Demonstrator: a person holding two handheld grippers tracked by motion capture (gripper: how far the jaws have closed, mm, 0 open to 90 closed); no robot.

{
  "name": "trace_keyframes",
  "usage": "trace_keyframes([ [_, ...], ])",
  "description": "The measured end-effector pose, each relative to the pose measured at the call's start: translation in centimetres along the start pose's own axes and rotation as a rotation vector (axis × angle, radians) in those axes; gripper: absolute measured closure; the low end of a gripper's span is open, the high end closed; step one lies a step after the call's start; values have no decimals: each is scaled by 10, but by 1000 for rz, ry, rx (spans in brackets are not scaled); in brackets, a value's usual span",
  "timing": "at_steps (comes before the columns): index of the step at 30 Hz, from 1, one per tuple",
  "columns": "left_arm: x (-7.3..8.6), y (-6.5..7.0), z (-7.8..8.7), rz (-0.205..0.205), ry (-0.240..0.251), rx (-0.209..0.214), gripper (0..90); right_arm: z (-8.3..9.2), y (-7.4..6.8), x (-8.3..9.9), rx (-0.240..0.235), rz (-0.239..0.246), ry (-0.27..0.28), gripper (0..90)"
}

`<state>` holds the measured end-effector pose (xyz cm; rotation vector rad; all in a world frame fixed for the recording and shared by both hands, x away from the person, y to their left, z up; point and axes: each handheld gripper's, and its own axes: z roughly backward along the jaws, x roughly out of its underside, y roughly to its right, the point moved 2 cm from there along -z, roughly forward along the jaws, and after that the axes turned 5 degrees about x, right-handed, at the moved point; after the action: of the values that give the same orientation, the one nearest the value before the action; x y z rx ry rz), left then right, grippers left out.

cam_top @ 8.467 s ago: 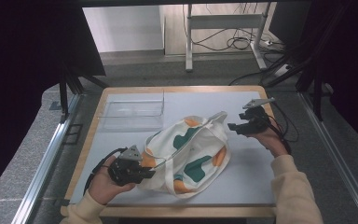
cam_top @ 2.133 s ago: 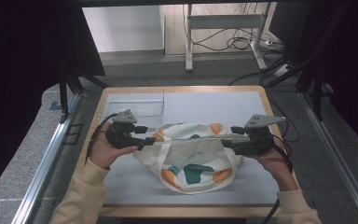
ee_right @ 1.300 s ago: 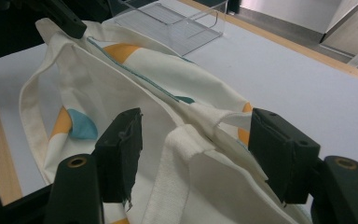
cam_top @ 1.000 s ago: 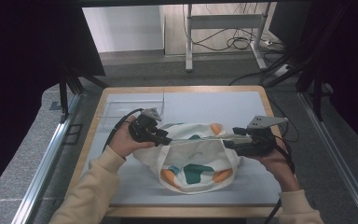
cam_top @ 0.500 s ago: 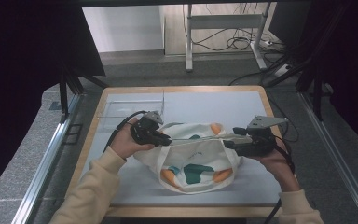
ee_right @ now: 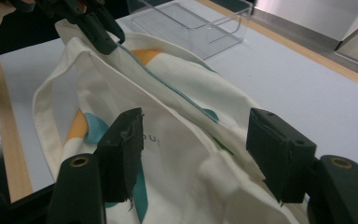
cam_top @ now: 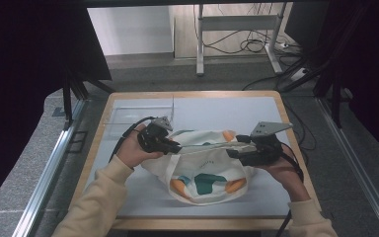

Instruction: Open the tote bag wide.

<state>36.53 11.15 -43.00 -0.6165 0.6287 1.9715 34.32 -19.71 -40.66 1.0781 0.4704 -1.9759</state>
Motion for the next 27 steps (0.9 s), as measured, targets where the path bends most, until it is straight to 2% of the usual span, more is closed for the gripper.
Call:
trace_keyframes([
  [7, 0, 0, 0, 0, -4, -2, 799, -24, -14, -11, -57, 53, -34, 401],
  [19, -1, -1, 0, 7, -2, -8, 799, -45, -31, -19, -110, 103, -59, 469],
  [27, -1, -2, 0, 18, -2, -11, 799, -60, -39, -19, -133, 153, -119, 587],
])
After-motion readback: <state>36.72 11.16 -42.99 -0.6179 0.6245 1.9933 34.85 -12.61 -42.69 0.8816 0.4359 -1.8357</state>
